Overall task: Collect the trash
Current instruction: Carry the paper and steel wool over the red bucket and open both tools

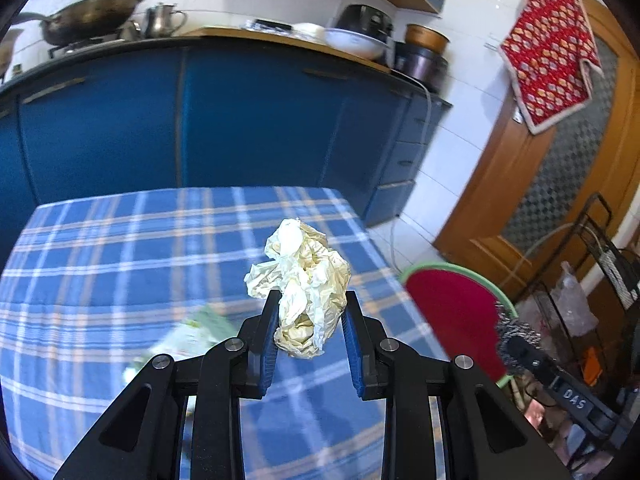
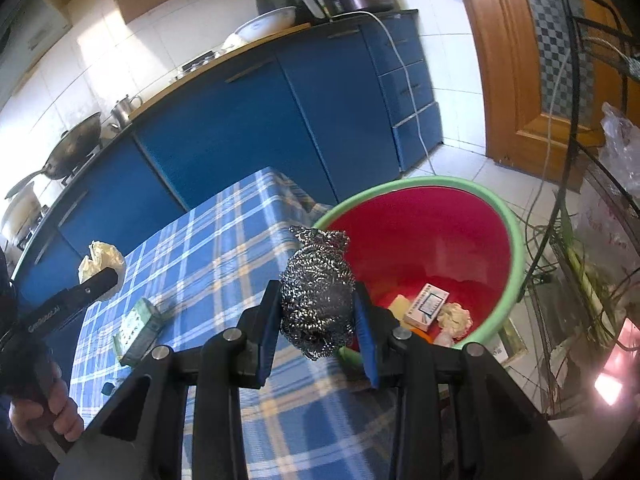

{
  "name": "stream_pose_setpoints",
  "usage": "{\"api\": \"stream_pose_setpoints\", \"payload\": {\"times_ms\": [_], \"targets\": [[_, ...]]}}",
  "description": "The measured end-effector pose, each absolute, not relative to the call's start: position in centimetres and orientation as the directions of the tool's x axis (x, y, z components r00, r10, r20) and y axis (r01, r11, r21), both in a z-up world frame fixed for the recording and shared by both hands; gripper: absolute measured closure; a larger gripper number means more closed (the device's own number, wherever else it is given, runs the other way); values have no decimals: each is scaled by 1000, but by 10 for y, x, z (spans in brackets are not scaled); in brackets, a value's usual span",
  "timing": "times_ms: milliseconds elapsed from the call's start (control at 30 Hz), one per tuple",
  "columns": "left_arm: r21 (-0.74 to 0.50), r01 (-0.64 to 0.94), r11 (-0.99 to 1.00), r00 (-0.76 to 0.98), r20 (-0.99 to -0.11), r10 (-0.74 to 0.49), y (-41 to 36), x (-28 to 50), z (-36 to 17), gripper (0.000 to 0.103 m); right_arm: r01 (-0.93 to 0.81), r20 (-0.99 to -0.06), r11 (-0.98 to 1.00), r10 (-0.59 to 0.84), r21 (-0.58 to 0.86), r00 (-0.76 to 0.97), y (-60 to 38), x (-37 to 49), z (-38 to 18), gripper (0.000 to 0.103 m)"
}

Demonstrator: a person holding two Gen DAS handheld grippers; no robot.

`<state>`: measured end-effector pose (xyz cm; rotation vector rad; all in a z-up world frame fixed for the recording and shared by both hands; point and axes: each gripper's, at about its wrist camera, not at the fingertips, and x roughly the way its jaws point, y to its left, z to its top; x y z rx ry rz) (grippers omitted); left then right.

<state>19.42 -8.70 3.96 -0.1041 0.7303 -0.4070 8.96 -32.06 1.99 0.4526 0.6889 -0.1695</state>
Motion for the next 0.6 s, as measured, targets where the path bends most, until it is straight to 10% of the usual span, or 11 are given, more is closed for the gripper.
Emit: {"api": "stream_pose_setpoints", "payload": {"times_ms": [600], "targets": [[-208, 483, 851, 546, -688, -478, -187, 191, 17, 73, 375, -685, 845, -14, 381, 728, -371, 88, -14, 62]]}}
